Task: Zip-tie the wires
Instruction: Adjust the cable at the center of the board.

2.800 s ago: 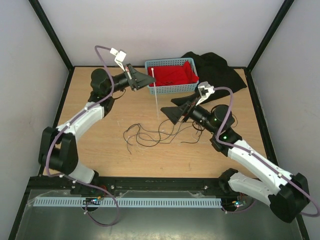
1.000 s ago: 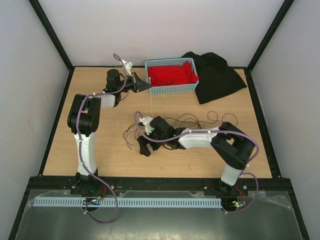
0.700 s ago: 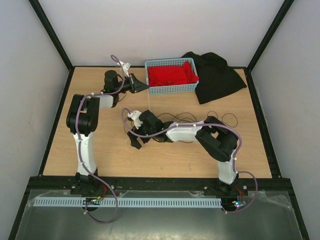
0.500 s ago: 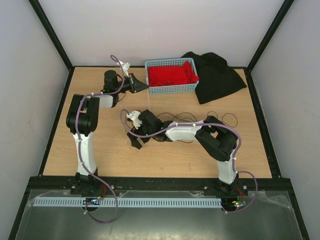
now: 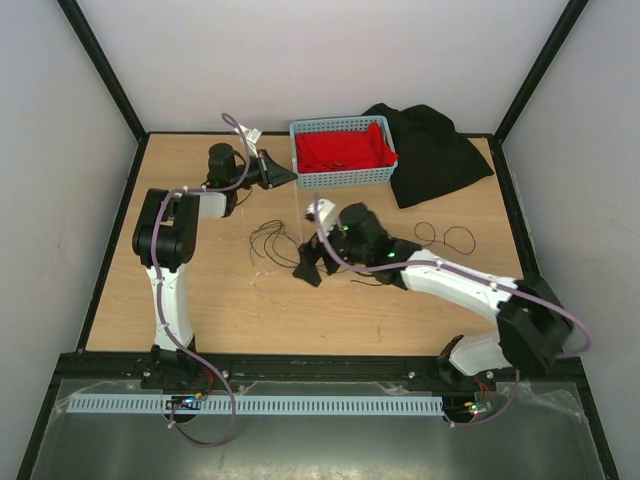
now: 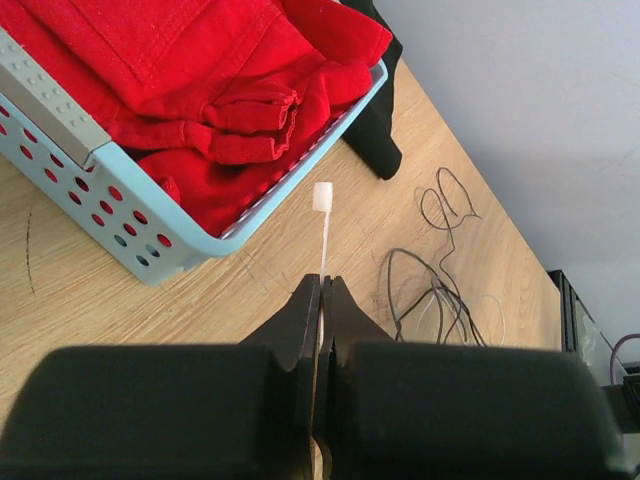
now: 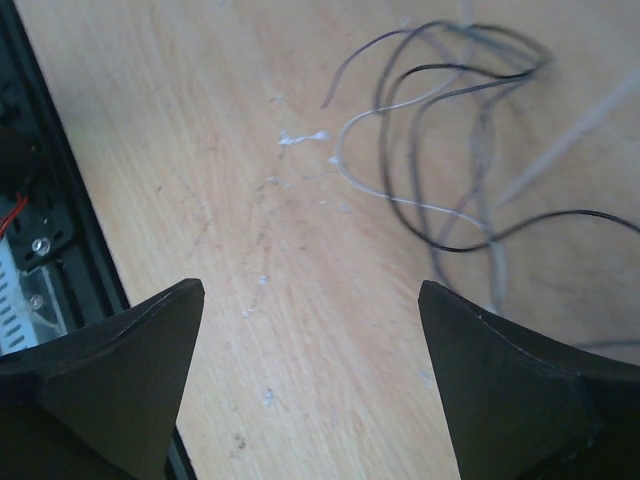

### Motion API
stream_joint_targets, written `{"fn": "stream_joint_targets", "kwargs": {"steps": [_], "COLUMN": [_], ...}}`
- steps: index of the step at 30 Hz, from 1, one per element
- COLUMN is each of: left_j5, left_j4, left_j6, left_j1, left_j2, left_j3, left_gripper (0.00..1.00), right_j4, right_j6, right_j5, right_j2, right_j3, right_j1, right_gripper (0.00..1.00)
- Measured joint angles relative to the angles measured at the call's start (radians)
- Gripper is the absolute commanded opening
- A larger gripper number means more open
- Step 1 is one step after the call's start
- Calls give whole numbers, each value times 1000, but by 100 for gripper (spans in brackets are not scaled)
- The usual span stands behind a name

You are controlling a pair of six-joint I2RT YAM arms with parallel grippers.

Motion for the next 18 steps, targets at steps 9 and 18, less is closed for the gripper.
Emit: {"fn": "stream_joint_targets", "kwargs": {"steps": [9,18], "left_j5": [2,15], "left_j4": [7,8], "left_j6": [29,60], "left_j1": [-8,-39], "left_j2": [2,2], "left_j3": [-47,-100], "left_gripper": [0,0], "right_j4": [-28,-26], "right_j6": [-41,-54], "right_j5": [2,-40], "right_j2": [-131,-132], "right_j3": [-62,-151], "right_j1": [-132,-137], "right_gripper": [99,100]}}
